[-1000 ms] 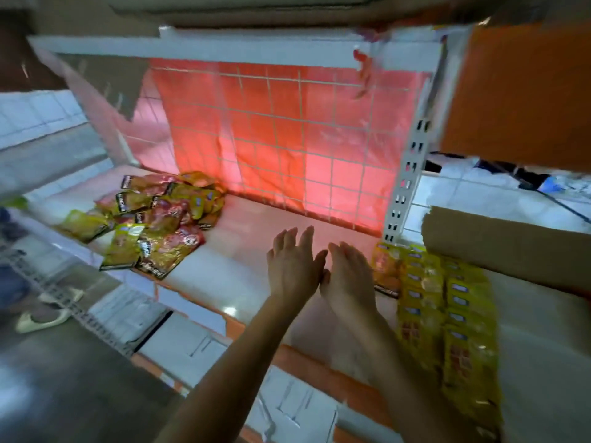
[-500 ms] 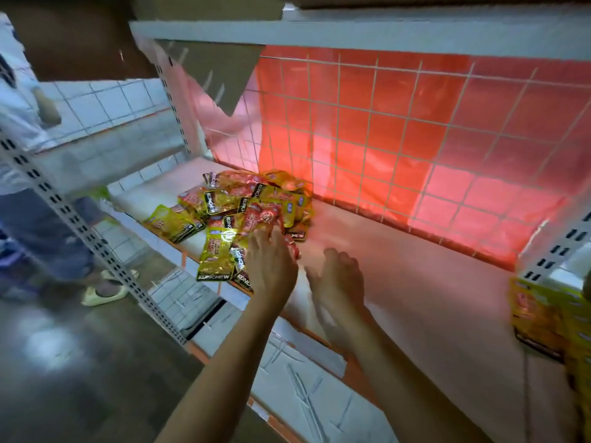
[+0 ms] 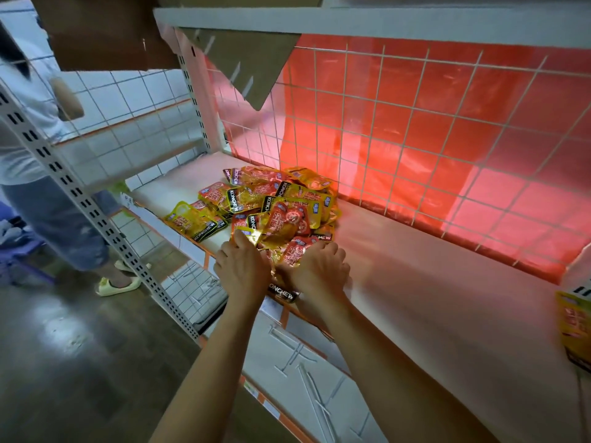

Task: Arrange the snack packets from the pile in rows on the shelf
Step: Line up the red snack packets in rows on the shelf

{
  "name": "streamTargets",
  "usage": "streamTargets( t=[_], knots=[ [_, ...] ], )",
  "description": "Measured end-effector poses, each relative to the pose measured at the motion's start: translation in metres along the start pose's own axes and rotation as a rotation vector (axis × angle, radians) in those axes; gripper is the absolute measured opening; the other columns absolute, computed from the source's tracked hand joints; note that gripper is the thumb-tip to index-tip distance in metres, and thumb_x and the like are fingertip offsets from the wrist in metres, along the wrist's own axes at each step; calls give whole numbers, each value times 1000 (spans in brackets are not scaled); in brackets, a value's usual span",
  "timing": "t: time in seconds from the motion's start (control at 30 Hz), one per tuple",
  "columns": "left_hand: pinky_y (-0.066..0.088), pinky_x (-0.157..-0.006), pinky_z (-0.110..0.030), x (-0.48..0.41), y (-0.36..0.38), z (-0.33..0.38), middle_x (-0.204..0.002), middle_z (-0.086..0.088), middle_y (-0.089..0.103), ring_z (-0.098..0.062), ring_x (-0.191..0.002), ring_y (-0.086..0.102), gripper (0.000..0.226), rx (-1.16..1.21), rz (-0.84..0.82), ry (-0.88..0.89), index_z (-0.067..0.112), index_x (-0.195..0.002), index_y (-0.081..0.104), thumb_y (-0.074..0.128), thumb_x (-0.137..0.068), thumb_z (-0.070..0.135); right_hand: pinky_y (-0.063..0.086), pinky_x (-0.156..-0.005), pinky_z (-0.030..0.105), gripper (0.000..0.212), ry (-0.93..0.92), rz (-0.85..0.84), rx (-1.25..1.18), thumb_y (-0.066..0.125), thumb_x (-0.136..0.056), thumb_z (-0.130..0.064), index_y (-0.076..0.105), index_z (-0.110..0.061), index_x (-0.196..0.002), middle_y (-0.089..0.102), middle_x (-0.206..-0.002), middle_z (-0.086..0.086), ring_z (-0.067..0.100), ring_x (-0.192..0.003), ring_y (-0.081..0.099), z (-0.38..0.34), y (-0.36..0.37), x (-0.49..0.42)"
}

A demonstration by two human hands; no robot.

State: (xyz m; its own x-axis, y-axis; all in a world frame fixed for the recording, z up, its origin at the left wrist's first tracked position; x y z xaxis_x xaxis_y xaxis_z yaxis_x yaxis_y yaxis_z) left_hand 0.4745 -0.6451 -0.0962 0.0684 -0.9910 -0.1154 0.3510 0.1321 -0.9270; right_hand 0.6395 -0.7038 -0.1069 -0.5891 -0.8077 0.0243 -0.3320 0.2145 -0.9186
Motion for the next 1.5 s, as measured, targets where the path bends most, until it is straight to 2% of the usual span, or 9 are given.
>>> streamTargets(
  t=[0.17, 0.3, 0.5, 0.7, 0.83, 1.0, 1.2, 1.33, 1.5],
  knots=[
    [42, -83, -43, 2, -20, 2, -126, -19, 52, -38, -112, 50, 47, 177, 155, 17, 6, -142, 35, 45, -97, 15, 43, -91, 40, 100, 15, -14, -174, 78, -66, -54, 27, -8, -138, 43, -130, 15, 34, -118, 47, 12, -3, 0],
    [39, -66, -37, 2, -31, 7, -121, -14, 53, -37, -102, 55, 34, 320, 232, 22, 14, -131, 51, 48, -98, 22, 42, -82, 35, 70, 61, 7, -378, 77, -75, -31, 37, -9, -128, 45, -126, 12, 35, -110, 54, 33, -14, 1],
    [39, -70, -36, 15, -48, 25, -105, -13, 62, -32, -93, 56, 27, 612, 366, 73, 8, -114, 62, 57, -93, 24, 45, -74, 31, 36, 128, 68, -687, 65, -82, -13, 47, -13, -113, 63, -112, 9, 30, -99, 60, 68, -36, 7],
    [43, -70, -29, 35, -6, 73, -96, -8, 69, -24, -88, 63, 23, 881, 49, 68, 8, -109, 62, 61, -89, 20, 46, -72, 28, 34, 177, 174, -792, 58, -86, -8, 48, -15, -118, 63, -112, 9, 26, -93, 60, 119, -69, 20],
    [50, -62, -34, 65, 22, 120, -78, -17, 66, -18, -64, 60, 8, 1058, -169, 135, 3, -89, 64, 62, -88, 11, 46, -76, 28, 36, 242, 242, -782, 57, -88, -7, 49, -15, -122, 64, -114, 10, 28, -99, 61, 166, -92, 30],
    [57, -73, -44, 110, 56, 176, -93, -15, 72, -30, -79, 68, 15, 1212, -434, 88, 4, -104, 65, 62, -89, 8, 41, -73, 25, 37, 351, 377, -761, 58, -88, -12, 50, -20, -122, 65, -109, 4, 18, -87, 57, 235, -125, 54],
    [57, -65, -31, 180, 90, 241, -92, -7, 73, -16, -70, 69, 10, 1177, -711, 152, 18, -94, 65, 64, -89, 10, 50, -91, 44, 45, 429, 515, -751, 58, -85, -8, 51, -17, -128, 65, -114, 6, 27, -105, 61, 305, -166, 96],
    [59, -79, -45, 224, 112, 275, -95, -5, 73, -23, -82, 71, 10, 1054, -818, 202, 19, -97, 67, 65, -89, 15, 44, -89, 28, 47, 493, 572, -720, 58, -86, -9, 51, -19, -132, 65, -115, 4, 24, -107, 60, 346, -186, 123],
    [57, -82, -44, 256, 120, 301, -96, -2, 74, -22, -86, 70, 11, 904, -731, 272, 27, -93, 66, 71, -84, 26, 45, -89, 30, 42, 597, 638, -729, 55, -87, -9, 53, -15, -128, 64, -114, 4, 19, -100, 60, 394, -210, 154]
  ],
)
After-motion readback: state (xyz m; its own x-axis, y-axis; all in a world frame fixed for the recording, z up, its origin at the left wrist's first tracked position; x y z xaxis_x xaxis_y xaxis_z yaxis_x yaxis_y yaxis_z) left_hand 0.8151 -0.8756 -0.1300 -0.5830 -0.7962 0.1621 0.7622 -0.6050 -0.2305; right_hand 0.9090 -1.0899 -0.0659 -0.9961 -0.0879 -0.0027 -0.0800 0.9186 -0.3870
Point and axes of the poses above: each hand's wrist, its own x-axis away from the middle knuckle, its own y-axis out of the palm, z = x × y, the point moved 10 cm from there along -x, towards the middle knuckle
